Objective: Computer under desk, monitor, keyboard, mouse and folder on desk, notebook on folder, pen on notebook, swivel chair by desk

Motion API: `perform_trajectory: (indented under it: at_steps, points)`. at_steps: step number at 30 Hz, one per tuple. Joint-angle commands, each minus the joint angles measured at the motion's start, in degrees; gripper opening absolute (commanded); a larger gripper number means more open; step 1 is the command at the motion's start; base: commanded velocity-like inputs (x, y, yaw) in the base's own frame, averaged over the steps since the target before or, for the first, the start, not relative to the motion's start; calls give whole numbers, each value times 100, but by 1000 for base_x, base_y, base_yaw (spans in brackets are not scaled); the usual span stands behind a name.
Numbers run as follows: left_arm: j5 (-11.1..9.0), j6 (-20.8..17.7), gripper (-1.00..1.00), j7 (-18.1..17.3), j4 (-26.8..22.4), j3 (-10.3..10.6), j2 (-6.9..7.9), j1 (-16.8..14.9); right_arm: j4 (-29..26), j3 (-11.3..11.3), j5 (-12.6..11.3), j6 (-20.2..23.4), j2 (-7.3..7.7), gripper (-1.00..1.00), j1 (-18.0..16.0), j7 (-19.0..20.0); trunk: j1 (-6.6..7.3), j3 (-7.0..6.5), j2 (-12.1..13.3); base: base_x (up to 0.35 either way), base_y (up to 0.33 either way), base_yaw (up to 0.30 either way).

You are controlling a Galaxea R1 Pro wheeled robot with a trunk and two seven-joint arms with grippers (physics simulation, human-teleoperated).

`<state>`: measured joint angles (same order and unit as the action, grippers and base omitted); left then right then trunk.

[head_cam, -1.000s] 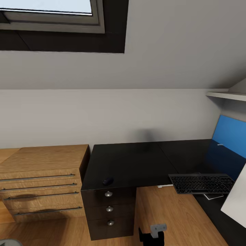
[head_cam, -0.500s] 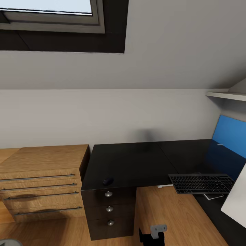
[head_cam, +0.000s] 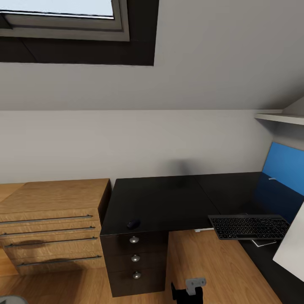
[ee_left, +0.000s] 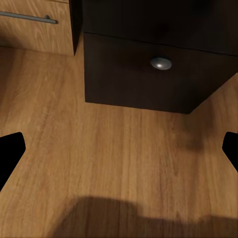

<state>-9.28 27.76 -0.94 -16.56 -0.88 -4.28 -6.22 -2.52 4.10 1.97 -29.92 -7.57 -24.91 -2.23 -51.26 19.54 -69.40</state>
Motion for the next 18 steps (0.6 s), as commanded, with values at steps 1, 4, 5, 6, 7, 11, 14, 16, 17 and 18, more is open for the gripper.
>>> perform_trajectory:
  at_steps: [1,4,5,6,7,11,14,16,17,18]
  points:
    - [-22,17,100,-10,2,-8,-2,-3,14,37,10,-14,-1,100,-5,-23,0,7,-4,0,0,0]
    - [-22,20,100,-14,3,-8,-3,-3,46,37,8,-14,-3,100,-5,-23,0,7,-4,0,0,0]
    - [-23,25,100,-15,3,-10,-3,-3,54,37,7,-14,-4,100,-5,-23,0,7,-4,0,0,0]
    - [-25,31,100,-16,2,-11,-3,-2,60,37,7,-14,-5,100,-5,-23,0,7,-4,0,0,0]
    - [-26,35,100,-17,2,-13,-3,-2,65,38,6,-14,-5,100,-5,-23,0,7,-4,0,0,0]
    - [-33,53,100,-19,2,-23,-3,-2,84,38,5,-14,-10,100,-5,-23,0,7,-4,0,0,0]
    - [-34,58,100,-24,3,-29,-3,-3,89,38,7,-14,-13,100,-5,-23,0,7,-4,0,0,0]
    - [-32,60,100,-28,3,-29,-3,-4,90,38,9,-14,-15,100,-5,-23,0,7,-4,0,0,0]
    - [-32,59,100,-30,4,-29,-3,-4,91,38,10,-14,-15,100,-5,-23,0,7,-4,0,0,0]
    - [-32,58,100,-31,4,-28,-3,-3,93,38,11,-14,-15,100,-5,-23,0,7,-4,0,0,0]
